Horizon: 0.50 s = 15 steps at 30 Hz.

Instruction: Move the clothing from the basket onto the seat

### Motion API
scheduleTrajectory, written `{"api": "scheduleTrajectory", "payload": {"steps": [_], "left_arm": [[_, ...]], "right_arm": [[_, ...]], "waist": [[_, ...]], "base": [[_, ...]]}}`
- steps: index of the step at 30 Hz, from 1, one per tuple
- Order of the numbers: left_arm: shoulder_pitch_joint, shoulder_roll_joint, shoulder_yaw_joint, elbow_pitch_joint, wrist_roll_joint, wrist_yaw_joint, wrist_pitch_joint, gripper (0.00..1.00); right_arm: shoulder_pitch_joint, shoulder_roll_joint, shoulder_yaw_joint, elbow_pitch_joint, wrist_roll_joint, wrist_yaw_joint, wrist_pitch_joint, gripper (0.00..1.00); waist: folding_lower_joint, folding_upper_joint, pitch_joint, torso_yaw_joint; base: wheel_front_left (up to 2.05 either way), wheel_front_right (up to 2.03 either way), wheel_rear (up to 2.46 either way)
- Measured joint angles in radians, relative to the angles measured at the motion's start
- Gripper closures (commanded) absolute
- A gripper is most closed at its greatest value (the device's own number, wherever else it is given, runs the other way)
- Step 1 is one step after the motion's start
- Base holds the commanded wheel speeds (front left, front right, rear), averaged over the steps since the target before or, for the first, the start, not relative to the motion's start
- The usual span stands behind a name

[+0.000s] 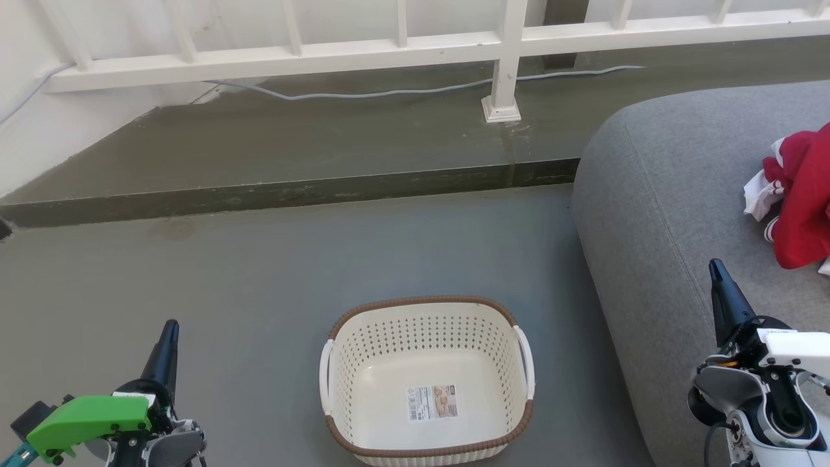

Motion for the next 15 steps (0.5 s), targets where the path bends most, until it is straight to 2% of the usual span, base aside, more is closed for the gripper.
{"api": "scheduleTrajectory", "payload": {"steps": [15], "left_arm": [[0.0, 0.0, 0.002, 0.004, 0.0, -0.001, 0.0, 1.0]], "right_arm": [[-0.002, 0.0, -0.001, 0.0, 0.0, 0.0, 0.0, 1.0]], "waist": [[0.0, 0.0, 0.0, 0.0]], "base": [[0.0, 0.0, 0.0]]}}
